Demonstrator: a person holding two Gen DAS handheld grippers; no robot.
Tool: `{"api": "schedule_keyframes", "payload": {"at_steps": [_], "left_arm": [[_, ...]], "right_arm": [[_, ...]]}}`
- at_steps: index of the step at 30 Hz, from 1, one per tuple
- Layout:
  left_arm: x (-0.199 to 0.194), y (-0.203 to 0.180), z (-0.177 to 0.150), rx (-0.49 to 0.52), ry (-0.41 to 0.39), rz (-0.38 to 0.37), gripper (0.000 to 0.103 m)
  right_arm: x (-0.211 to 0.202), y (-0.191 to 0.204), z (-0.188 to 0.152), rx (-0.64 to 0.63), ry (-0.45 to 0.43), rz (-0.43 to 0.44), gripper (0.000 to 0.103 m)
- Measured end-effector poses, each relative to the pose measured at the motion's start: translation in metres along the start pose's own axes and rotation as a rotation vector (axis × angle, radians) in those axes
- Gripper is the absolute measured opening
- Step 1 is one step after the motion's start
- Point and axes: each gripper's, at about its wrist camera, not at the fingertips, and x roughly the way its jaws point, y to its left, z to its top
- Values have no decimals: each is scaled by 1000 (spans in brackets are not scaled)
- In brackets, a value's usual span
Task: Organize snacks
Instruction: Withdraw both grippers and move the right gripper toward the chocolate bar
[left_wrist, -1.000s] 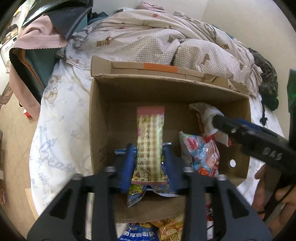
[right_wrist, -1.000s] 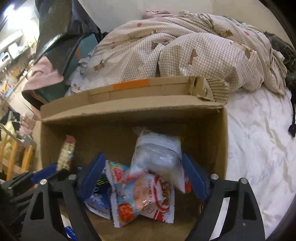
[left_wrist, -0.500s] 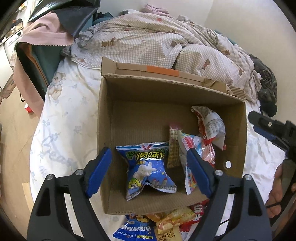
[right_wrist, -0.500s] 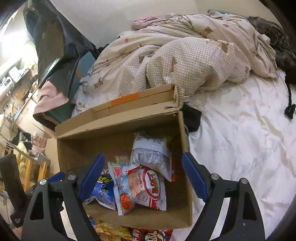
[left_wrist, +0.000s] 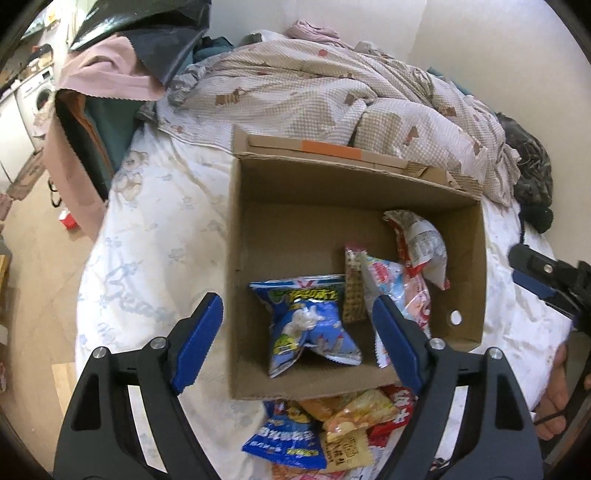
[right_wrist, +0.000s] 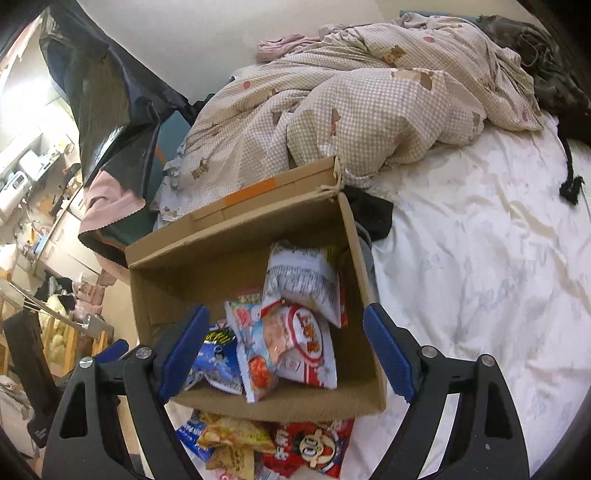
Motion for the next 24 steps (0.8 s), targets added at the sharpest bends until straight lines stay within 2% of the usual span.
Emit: {"api": "schedule_keyframes", "payload": {"at_steps": [5,12,20,24], "left_arm": [[-10,7,-9,-21,18,-3,81],[-27,5,-27,8,-5,23,81],[-47,2,-50,51,-13,19,81],[-52,8,-65,55,-3,44,81]], "right_arm": [[-12,-1,-20,-3,20,5,88],[-18,1,-50,5,81,17,88],[-32,21,-84,-103,103,-17,88],[-34,20,-99,-116,129,-27,88]]}}
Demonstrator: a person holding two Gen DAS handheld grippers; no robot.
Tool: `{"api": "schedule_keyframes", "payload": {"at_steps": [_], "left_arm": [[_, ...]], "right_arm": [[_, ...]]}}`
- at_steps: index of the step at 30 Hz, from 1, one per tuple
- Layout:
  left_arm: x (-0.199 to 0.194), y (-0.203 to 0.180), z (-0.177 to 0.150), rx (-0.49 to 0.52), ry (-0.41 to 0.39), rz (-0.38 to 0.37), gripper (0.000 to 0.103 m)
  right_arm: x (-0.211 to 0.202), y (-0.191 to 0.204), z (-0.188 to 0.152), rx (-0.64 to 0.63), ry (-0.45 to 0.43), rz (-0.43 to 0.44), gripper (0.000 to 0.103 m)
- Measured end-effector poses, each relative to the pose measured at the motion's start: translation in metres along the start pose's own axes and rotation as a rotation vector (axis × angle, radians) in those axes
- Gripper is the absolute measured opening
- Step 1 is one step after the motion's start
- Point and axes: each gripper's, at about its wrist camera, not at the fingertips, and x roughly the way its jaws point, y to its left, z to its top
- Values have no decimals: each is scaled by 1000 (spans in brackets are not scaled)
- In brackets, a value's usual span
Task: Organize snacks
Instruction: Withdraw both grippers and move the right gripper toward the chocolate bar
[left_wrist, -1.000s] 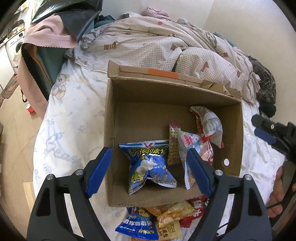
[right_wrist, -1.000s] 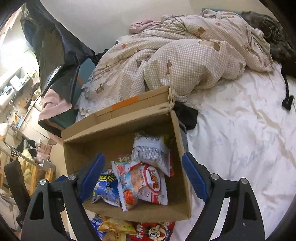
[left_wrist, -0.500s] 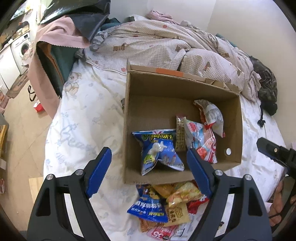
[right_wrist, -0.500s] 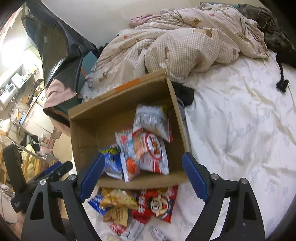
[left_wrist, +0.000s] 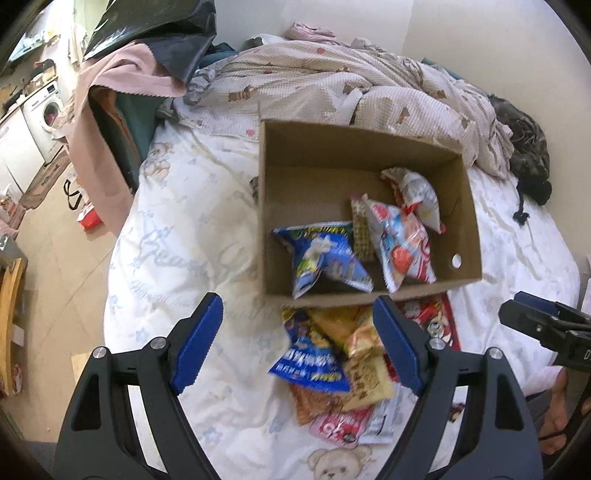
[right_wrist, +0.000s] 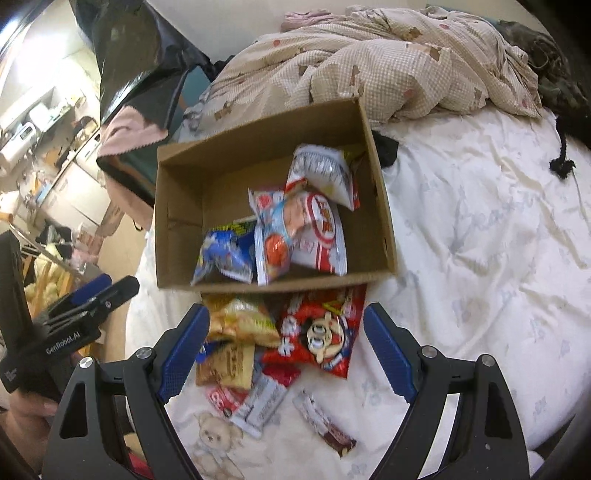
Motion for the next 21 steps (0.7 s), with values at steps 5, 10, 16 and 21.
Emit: {"api": "schedule_keyframes", "payload": {"at_steps": [5,10,16,21], "left_arm": [[-5,11,-19,-9,20,15,81],[-5,21,-38,-58,71,19,81],[1,31,-47,-120,115,43,81],[10,44,-49,-183,159,45,81]], "right_arm": [[1,-5,-14,22,38,10,88],[18,-6,-22,11,137,5,88],[39,-15,-31,13,221,-100,88],[55,-18,-35,13,284,-113,88]]}}
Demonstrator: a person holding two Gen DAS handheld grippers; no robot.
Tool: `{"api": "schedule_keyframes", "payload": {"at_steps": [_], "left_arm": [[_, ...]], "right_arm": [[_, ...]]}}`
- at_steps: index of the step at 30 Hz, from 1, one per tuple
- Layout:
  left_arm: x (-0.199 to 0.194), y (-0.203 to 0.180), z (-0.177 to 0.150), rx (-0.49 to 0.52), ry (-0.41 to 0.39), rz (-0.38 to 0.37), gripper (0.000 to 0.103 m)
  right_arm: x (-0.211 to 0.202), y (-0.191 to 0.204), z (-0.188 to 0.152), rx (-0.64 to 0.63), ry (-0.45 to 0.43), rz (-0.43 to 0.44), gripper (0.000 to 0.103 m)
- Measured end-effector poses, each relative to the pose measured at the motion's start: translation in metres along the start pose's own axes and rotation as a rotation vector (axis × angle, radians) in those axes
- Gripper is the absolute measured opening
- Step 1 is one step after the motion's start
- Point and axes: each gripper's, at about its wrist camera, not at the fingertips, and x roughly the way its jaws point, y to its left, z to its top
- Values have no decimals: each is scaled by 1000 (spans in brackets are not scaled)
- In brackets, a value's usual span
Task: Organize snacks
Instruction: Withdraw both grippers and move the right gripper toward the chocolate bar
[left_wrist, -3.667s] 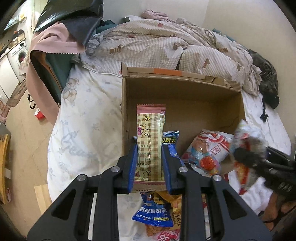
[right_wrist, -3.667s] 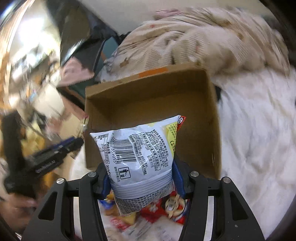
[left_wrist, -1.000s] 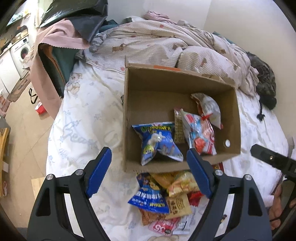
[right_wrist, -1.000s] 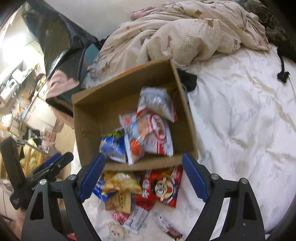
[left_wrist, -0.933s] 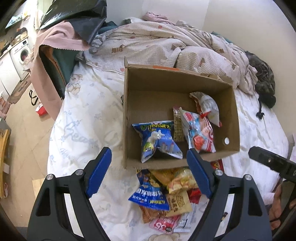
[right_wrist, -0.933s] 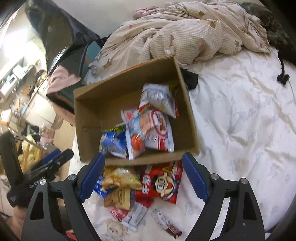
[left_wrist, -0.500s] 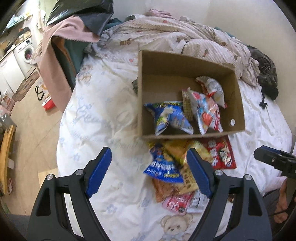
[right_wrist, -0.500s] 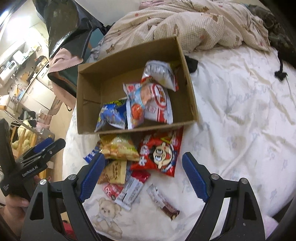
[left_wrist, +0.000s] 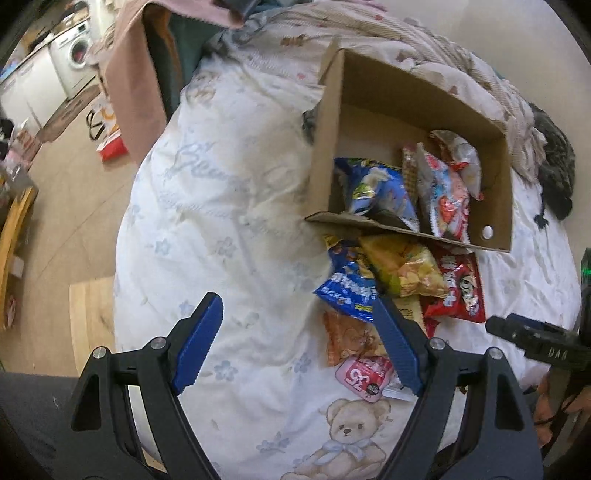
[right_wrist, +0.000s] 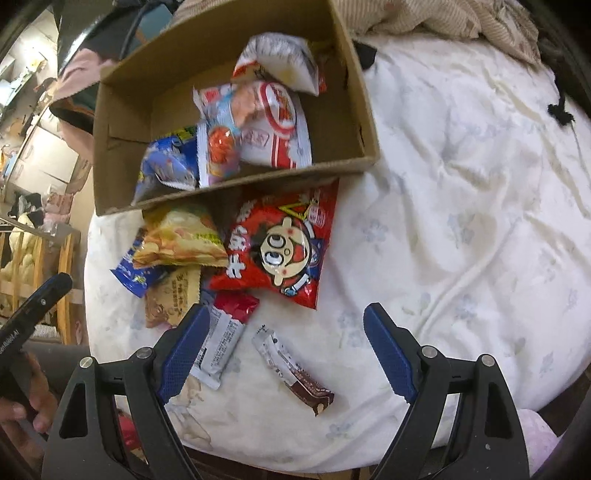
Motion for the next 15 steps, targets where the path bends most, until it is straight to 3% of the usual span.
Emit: {"api": "schedule_keyframes", "payload": {"at_steps": [3,5,9,12,14,15], "left_arm": [[4,4,-1,-18,20,7,81],[6,5,-2,-24,31,5,81],[9,7,-3,-21,49,13,81],[14,9,-3,-32,71,15,81],[18,9,-5,-41,90,10,81],[21,9,-5,-45,101,7,81]], "right_arm": [[17,12,-2,-66,72,-14,87],[36,23,-11,-140,152,-70,87],[63,38,-28,-270,253,-161,73],[75,40,-38,-334,287,-230,56],[74,42,-41,-355,280,-227,38],[72,43,-42,-359,271,-221,20]]}}
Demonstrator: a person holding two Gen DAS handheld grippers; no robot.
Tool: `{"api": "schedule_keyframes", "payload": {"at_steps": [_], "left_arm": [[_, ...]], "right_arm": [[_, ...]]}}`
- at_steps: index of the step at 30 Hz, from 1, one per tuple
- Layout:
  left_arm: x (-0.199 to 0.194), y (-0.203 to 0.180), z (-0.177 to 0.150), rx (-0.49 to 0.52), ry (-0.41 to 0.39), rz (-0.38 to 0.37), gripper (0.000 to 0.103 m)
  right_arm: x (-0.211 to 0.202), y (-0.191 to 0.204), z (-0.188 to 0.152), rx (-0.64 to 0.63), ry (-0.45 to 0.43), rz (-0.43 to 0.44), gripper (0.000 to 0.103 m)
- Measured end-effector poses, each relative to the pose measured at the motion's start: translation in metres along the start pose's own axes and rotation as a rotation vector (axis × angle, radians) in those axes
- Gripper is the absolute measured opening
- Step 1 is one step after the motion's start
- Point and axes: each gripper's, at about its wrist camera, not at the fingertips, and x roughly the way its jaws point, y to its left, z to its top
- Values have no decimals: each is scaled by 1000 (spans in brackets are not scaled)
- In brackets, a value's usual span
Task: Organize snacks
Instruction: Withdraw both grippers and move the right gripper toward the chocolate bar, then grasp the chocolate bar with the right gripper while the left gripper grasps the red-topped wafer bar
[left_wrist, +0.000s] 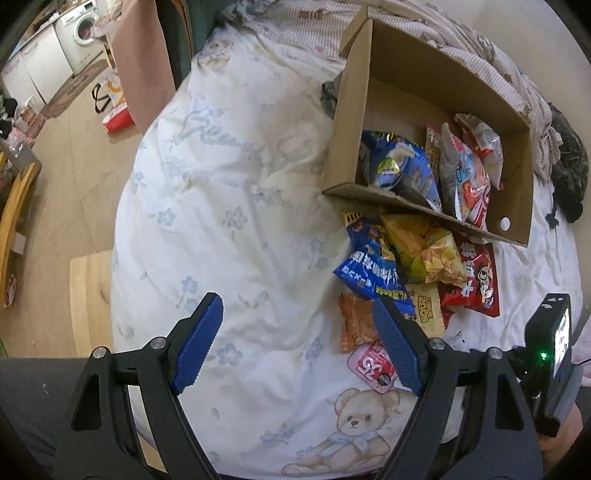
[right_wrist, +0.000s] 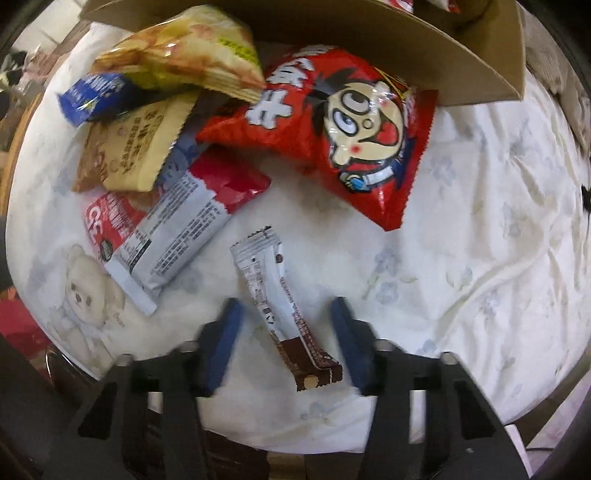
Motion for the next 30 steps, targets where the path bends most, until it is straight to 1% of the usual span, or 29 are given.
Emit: {"api": "schedule_keyframes", "payload": {"at_steps": [2,5,7,9,11,12,14,18,20,22,24,26,27,28,30], "left_arm": [[3,-2,-1,-1,11,-2,81],[6,-7,-3,10,24,-5,81],[10,-13,-4,28,43,-14,81],[16,-18,-6,47,58,-8,81],[20,-25,-9,74,66,0,81],[22,-29,-11,95,67,4,81],[24,-38,-13,140,68,14,81],[34,-57,-22,252,91,34,81],[37,-65,-29,291,113,29,81],[37,-69,-35,306,131,3,81],[32,-74,-41,303,133,-19,81],[29,-81,-46,306,133,-12,81],[29,-89,-49,326,134,-4,80],[30,-96,-53,351,135,-2,79],[32,-111,-58,395,146,-1,71]], "right_arm": [[-8,1,-3,4,-29,26,18],[-28,2,-9,28,-96,103,18],[-44,-4,-12,66,-153,176,18],[-62,-12,-14,106,-230,248,18],[-78,-19,-17,138,-300,302,18],[-85,-24,-19,159,-340,313,18],[-93,-32,-22,196,-382,313,18],[-99,-53,-22,272,-425,321,18],[-102,-62,-26,318,-449,329,18],[-103,-71,-19,352,-462,332,18],[-105,-78,-19,392,-471,339,18],[-102,-84,-17,439,-480,345,18],[-101,-86,-16,453,-481,351,18],[-101,-90,-15,468,-481,365,18],[-101,-94,-14,483,-481,385,18]]}}
